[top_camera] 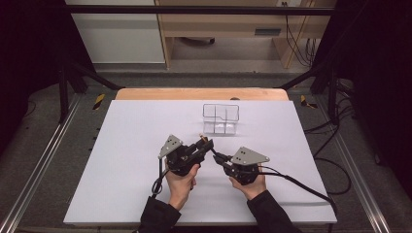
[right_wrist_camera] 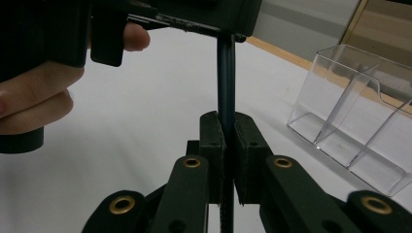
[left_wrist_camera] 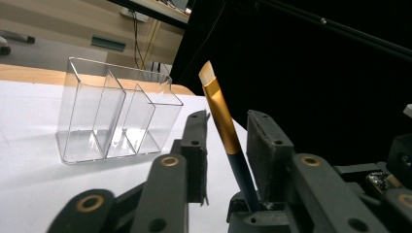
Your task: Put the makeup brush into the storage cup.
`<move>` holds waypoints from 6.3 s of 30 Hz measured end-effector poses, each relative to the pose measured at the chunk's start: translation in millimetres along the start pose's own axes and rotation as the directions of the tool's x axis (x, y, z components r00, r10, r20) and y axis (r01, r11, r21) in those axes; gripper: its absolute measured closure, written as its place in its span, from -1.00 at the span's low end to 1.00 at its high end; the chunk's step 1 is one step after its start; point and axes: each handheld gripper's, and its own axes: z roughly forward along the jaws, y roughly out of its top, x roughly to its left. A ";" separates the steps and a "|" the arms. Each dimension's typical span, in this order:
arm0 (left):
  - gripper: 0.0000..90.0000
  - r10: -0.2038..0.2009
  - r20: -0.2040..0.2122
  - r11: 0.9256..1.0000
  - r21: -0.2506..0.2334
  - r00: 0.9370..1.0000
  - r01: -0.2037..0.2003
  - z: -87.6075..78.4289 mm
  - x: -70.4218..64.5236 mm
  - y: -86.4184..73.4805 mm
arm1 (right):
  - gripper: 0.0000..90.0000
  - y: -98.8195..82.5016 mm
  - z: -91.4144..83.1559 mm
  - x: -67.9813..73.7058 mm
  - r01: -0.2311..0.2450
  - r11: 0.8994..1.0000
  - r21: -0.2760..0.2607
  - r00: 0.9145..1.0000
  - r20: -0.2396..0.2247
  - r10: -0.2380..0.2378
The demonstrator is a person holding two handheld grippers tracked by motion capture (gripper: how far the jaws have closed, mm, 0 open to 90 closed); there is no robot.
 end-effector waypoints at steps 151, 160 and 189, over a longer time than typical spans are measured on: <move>-0.83 0.294 -0.210 0.922 0.320 0.932 -0.219 -105.2 84.8 8.5 | 0.85 71.6 18.8 -83.8 -0.238 0.952 -0.191 0.953 0.144 0.267; -0.83 0.293 -0.215 0.921 0.324 0.932 -0.215 -105.5 86.7 8.6 | 0.85 78.6 30.6 -88.9 -0.252 0.947 -0.202 0.947 0.152 0.284; -0.83 0.291 -0.212 0.919 0.331 0.933 -0.212 -107.1 88.3 10.3 | 0.85 99.4 71.9 -105.2 -0.258 0.942 -0.214 0.928 0.218 0.304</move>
